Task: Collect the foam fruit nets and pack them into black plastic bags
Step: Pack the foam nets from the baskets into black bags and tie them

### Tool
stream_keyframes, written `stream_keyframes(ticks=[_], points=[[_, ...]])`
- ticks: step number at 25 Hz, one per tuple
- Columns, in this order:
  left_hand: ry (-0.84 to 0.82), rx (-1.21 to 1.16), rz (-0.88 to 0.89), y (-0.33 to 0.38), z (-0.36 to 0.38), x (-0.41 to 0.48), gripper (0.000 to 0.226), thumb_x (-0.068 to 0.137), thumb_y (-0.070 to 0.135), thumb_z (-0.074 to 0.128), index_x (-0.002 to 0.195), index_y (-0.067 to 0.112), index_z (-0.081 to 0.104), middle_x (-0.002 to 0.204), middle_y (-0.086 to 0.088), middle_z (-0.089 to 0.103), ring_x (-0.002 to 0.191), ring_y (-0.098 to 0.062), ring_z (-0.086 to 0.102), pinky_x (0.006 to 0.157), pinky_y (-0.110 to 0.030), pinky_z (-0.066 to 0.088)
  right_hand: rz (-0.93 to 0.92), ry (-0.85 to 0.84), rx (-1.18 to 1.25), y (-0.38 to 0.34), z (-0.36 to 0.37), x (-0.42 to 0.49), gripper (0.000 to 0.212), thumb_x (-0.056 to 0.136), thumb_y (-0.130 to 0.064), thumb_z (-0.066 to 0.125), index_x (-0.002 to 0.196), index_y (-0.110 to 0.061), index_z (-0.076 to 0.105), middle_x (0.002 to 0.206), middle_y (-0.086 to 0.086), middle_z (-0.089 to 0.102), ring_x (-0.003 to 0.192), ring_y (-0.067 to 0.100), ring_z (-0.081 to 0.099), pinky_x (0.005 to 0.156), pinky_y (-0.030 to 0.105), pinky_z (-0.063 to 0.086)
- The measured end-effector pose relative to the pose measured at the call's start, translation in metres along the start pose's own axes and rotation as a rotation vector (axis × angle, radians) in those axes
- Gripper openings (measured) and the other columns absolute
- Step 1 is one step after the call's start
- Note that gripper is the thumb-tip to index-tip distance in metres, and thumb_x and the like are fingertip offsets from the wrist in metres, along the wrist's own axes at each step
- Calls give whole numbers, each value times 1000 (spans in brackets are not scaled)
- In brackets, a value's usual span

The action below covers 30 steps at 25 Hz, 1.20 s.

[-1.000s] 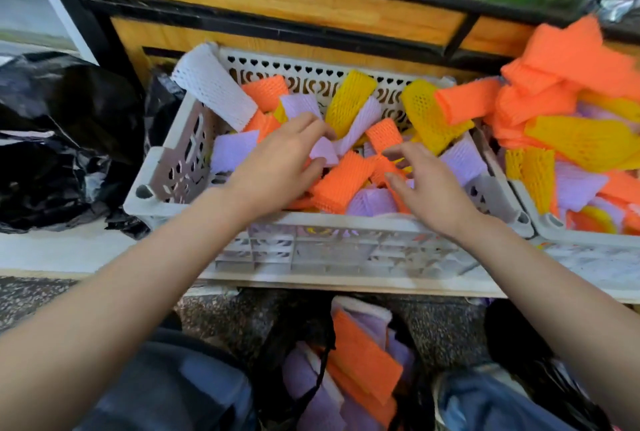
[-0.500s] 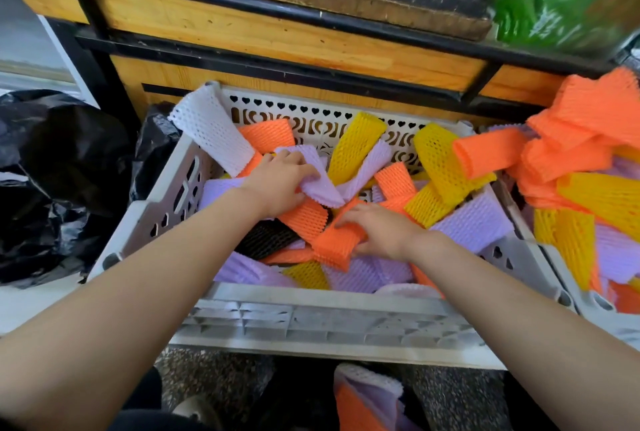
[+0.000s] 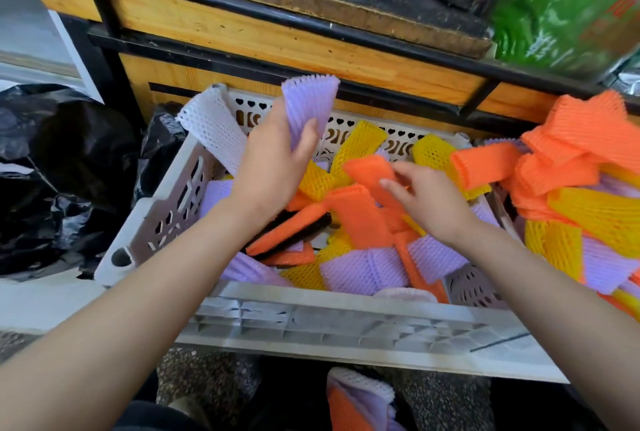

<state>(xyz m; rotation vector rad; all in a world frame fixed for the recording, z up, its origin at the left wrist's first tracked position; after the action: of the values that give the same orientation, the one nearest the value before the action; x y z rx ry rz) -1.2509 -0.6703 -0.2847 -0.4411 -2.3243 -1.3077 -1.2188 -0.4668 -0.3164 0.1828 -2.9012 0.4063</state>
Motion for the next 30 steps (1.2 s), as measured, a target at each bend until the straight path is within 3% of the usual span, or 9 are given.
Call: stream_keyframes(ticks=[3,6,10,12,16,19,24,27,30], points=[[32,-52,-89,8,-8,-17,18,97,21,47,103,4,48,78,-8,51,71,-21,48,60,-28,27,111,212,120,-11,-32,1,25,94,-34,50,88,-11,58,82,8,66,78,28,63,66,39,47],[-27,-194,-152,14,-2,-34,23,99,21,44,111,1,46,85,-10,57,77,-19,53,67,-32,35,123,227,451,-48,-42,-1,23,93,-35,50,93,-16,62,85,7,69,78,24,67,69,50,54],[-181,-521,-237,13,-1,-53,56,89,53,45,121,8,41,97,2,62,86,-2,60,80,-29,48,-5,29,709,-112,-35,-12,30,101,-19,39,127,-20,52,117,1,57,96,11,63,65,25,57],[-166,-584,-280,4,-11,-60,57,83,48,59,125,14,42,108,3,63,99,-5,62,84,-30,51,-55,-11,719,-129,-35,-15,33,100,-11,39,128,-25,50,128,-1,51,100,11,59,69,21,56],[10,-546,-327,-16,-48,-62,24,88,16,64,105,29,54,98,13,64,88,4,62,78,-21,52,-59,43,553,-120,-27,-10,29,97,-11,48,123,-23,51,124,-8,54,99,7,57,80,13,46],[76,-500,-327,-31,-70,-61,26,88,11,63,93,33,51,93,13,62,79,9,60,71,-12,50,116,-92,374,-82,19,-2,34,96,-16,51,129,-15,45,131,0,51,110,11,53,81,10,38],[35,-444,-365,-50,-77,-61,18,89,12,63,96,24,50,107,-13,62,95,-20,60,79,-30,52,280,-486,262,-38,104,-14,65,90,-23,62,142,-5,28,144,11,41,133,25,39,106,32,33],[40,-291,-300,-48,-81,-61,17,88,15,63,100,9,52,97,-16,61,88,-24,58,74,-37,48,289,-528,161,-31,117,-12,61,85,-23,69,136,-8,39,130,11,54,120,25,51,95,32,40],[52,-184,-268,-46,-82,-63,22,89,19,62,97,10,44,81,-12,56,73,-23,52,66,-41,42,192,-385,-9,-35,93,0,38,84,-27,68,117,-13,57,111,4,65,102,21,59,78,29,42]])
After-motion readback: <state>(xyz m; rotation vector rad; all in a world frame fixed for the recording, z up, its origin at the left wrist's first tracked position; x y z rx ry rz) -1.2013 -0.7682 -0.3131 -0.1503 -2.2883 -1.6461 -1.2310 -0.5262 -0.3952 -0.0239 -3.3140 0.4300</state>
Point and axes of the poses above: each hand's wrist, its own x-axis towards the middle knuckle, its own z-axis out of the palm, y = z × x, the point moved 8 cm from there along x, towards the middle knuckle
